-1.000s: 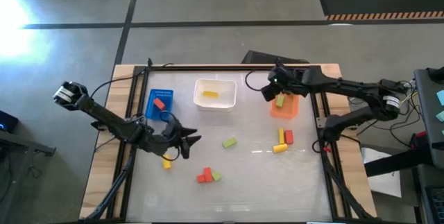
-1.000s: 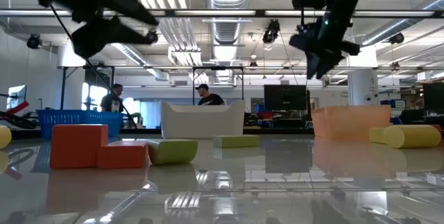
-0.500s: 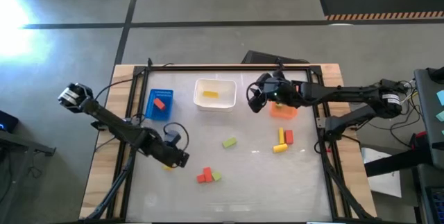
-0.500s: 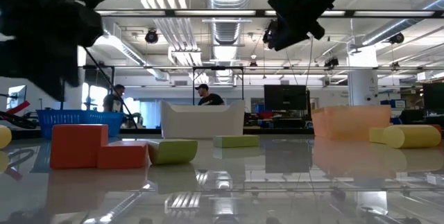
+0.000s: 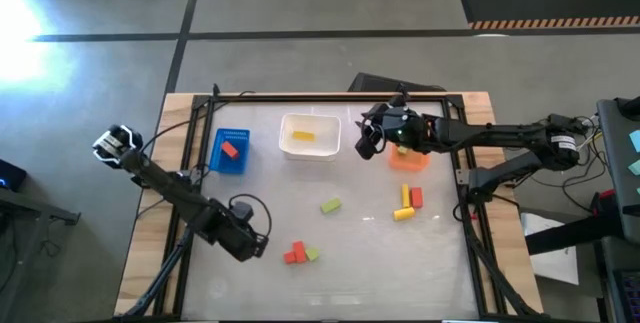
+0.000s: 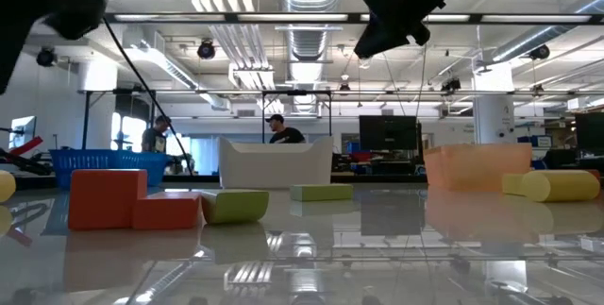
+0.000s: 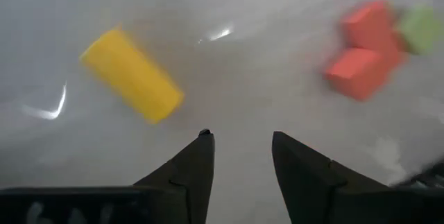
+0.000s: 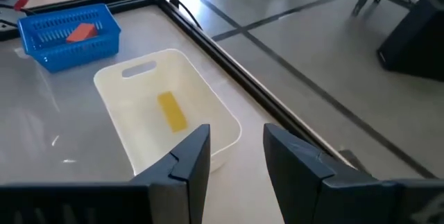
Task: Sort & place blocks by color
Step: Put the bottom left yellow block into the white bin
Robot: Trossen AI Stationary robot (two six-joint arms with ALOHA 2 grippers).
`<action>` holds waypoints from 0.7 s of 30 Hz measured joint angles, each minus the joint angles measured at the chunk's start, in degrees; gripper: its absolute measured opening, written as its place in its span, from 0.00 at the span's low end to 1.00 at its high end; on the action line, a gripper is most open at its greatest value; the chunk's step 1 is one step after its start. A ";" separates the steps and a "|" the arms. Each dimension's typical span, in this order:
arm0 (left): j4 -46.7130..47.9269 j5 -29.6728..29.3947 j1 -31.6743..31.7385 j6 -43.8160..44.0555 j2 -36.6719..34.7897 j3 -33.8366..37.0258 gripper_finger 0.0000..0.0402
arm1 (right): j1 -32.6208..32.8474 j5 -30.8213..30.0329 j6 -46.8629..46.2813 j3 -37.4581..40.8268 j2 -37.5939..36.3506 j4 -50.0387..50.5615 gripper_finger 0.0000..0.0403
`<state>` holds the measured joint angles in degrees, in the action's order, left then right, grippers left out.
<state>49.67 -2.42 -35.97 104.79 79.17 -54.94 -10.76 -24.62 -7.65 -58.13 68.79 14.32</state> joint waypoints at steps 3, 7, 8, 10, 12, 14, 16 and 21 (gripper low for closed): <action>-0.01 0.59 -0.96 5.02 -0.06 2.54 0.39 | 0.00 0.00 1.37 0.03 0.00 -0.11 0.30; 0.07 0.68 -1.01 9.00 -0.19 6.12 0.51 | 0.00 0.00 3.13 0.28 0.00 -0.06 0.31; 0.13 0.62 -0.99 9.45 -0.16 6.91 0.53 | 0.00 0.00 3.48 0.28 0.00 -0.04 0.32; 0.14 0.24 -1.01 10.56 0.14 8.41 0.58 | 0.00 0.00 3.90 0.28 0.00 -0.03 0.32; -0.28 -1.10 -1.01 11.51 0.68 9.95 0.61 | 0.00 0.02 4.36 0.28 0.00 0.11 0.32; -0.93 -2.27 -0.90 11.82 1.30 11.23 0.63 | 0.00 0.02 4.73 0.28 0.00 0.09 0.32; -2.10 -2.58 -0.77 11.84 2.01 12.02 0.63 | 0.00 0.02 4.71 0.28 0.00 0.11 0.31; -5.39 -2.70 -0.81 11.23 4.66 12.84 0.58 | 0.00 0.02 4.68 0.28 0.00 0.11 0.31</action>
<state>44.27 -5.13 -36.77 116.02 83.83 -42.11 -10.76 -24.60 -2.96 -57.84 68.79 14.44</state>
